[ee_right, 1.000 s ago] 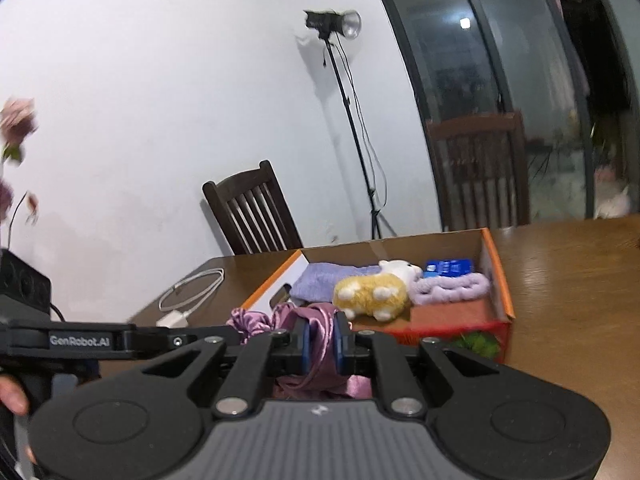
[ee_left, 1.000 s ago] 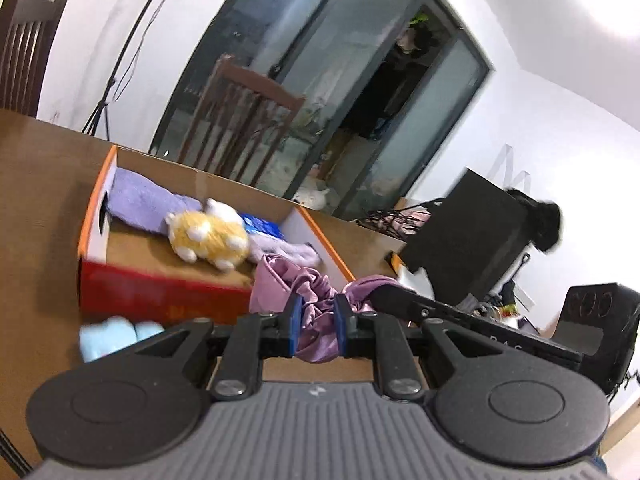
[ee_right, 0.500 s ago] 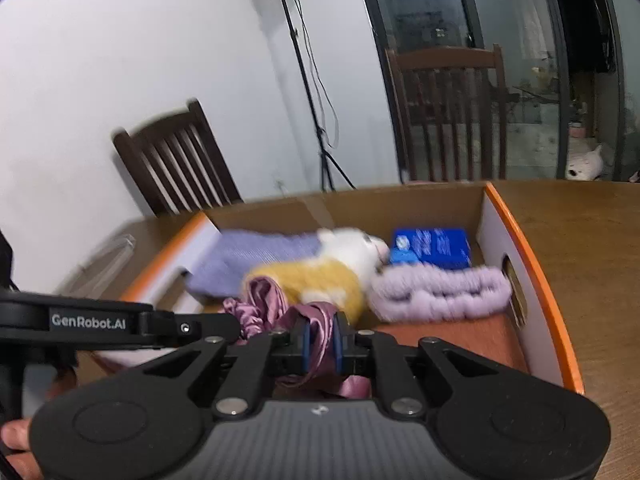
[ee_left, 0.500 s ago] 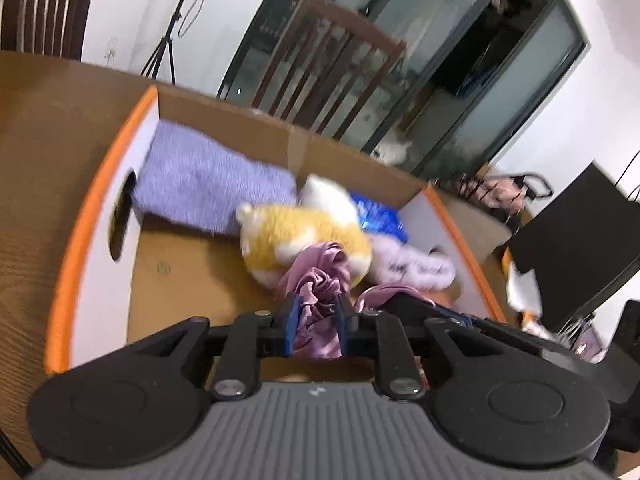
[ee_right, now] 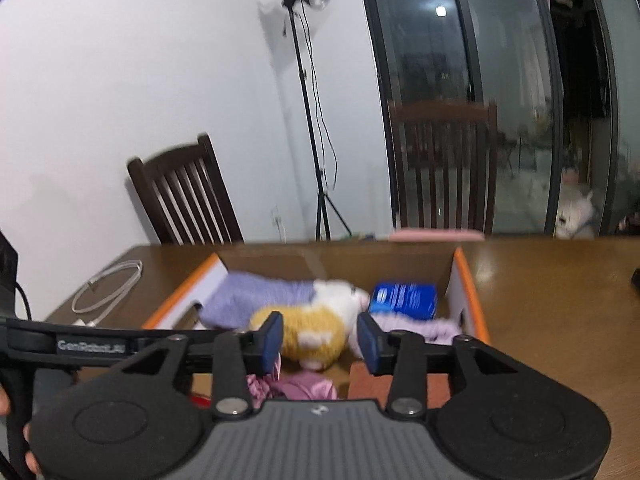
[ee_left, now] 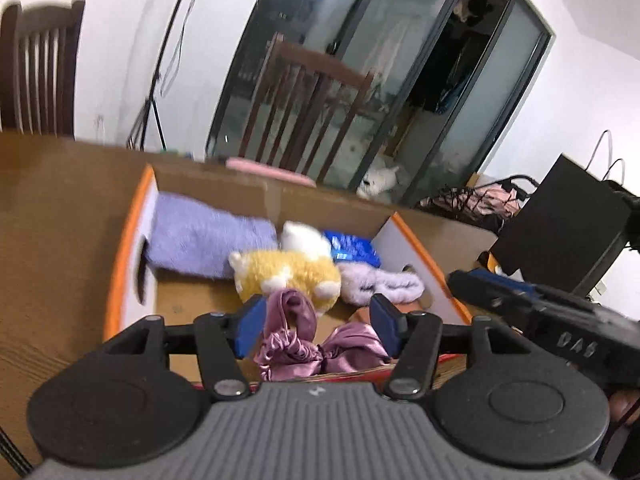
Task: Organize soft objects
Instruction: 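Carry the purple scrunchie into the box and open the left gripper, then move the left gripper to the light-blue plush toy and grasp it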
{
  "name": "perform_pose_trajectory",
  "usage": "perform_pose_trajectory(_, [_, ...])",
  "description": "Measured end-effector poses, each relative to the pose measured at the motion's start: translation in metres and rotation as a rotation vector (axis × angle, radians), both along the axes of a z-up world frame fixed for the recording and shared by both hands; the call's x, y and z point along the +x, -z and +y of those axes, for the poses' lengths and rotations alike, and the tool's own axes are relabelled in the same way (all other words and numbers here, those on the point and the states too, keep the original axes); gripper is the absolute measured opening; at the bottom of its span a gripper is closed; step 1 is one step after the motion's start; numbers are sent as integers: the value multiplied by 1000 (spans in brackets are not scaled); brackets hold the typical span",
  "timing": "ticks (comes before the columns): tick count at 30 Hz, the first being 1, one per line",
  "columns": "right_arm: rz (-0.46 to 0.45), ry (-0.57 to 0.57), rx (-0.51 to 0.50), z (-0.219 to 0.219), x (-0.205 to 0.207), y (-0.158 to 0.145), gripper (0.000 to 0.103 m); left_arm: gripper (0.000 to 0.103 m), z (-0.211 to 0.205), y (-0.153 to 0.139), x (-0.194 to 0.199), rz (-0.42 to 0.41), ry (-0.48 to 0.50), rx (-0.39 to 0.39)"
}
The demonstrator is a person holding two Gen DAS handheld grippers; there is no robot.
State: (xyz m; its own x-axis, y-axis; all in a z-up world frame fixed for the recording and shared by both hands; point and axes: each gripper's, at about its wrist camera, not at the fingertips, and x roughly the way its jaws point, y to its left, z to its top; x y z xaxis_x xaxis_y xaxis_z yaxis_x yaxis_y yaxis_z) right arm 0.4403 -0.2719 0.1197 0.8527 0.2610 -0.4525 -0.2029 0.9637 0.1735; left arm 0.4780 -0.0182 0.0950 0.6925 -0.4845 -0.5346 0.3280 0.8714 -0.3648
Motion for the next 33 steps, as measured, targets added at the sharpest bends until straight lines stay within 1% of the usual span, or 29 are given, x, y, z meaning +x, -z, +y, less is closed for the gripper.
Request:
perform_pose_trajectory(2, [-35, -1, -2, -7, -16, -17, 46, 64, 6, -16, -20, -40, -3, 23])
perform_pose_trajectory(4, [-73, -4, -4, -13, -36, -32, 52, 70, 12, -31, -46, -98, 1, 52])
perform_pose_trajectory(5, [-95, -3, -7, -17, -48, -40, 54, 78, 14, -35, -60, -131, 5, 73])
perform_pose_trajectory(6, [-111, -3, -9, -20, -59, -45, 55, 82, 16, -39, -76, -173, 5, 101])
perform_pose_trajectory(8, [-147, -14, -15, -25, -84, -53, 59, 82, 17, -42, -102, -223, -26, 175])
perform_pose_trajectory(9, [-158, -18, -19, -26, -93, -55, 61, 82, 17, -43, -111, -234, -35, 200])
perform_pose_trajectory(10, [-166, -22, -25, -26, -101, -56, 62, 82, 18, -45, -119, -242, -44, 209])
perform_pose_trajectory(14, [-193, -40, -41, -22, -128, -57, 62, 85, 24, -49, -155, -277, -62, 200])
perform_pose_trajectory(16, [-203, -44, -40, -19, -140, -54, 63, 86, 30, -45, -173, -294, -89, 199])
perform_pose_trajectory(17, [-203, -50, -36, -18, -148, -49, 63, 88, 32, -40, -184, -305, -106, 198])
perform_pose_trajectory(18, [-204, -60, -28, -16, -157, -43, 63, 90, 34, -33, -195, -314, -124, 197])
perform_pose_trajectory(19, [-204, -73, -21, -14, -166, -38, 63, 90, 35, -25, -202, -311, -140, 198])
perform_pose_trajectory(20, [-197, -94, -15, -12, -176, -29, 64, 90, 36, -15, -209, -293, -160, 200])
perform_pose_trajectory(21, [-189, -116, -11, -10, -184, -21, 68, 90, 38, -5, -218, -269, -176, 200])
perform_pose_trajectory(23, [-160, -172, -19, -4, -197, 3, 72, 90, 40, 15, -233, -239, -183, 192])
perform_pose_trajectory(25, [-118, -189, -48, 3, -207, 24, 72, 90, 43, 29, -245, -214, -200, 201])
perform_pose_trajectory(26, [-102, -199, -52, 6, -215, 33, 70, 90, 45, 35, -249, -200, -210, 208])
perform_pose_trajectory(27, [-89, -212, -41, 10, -223, 38, 65, 90, 47, 41, -252, -179, -216, 215])
perform_pose_trajectory(28, [-68, -251, -2, 11, -230, 44, 61, 90, 49, 46, -252, -163, -219, 221])
perform_pose_trajectory(30, [-13, -365, 107, 13, -238, 56, 51, 90, 54, 55, -249, -139, -234, 238])
perform_pose_trajectory(31, [28, -439, 157, 16, -240, 65, 46, 90, 56, 58, -247, -129, -242, 248])
perform_pose_trajectory(32, [51, -481, 168, 19, -244, 71, 36, 90, 57, 61, -246, -120, -251, 253])
perform_pose_trajectory(33, [81, -507, 166, 23, -245, 78, 30, 90, 57, 64, -241, -109, -258, 252])
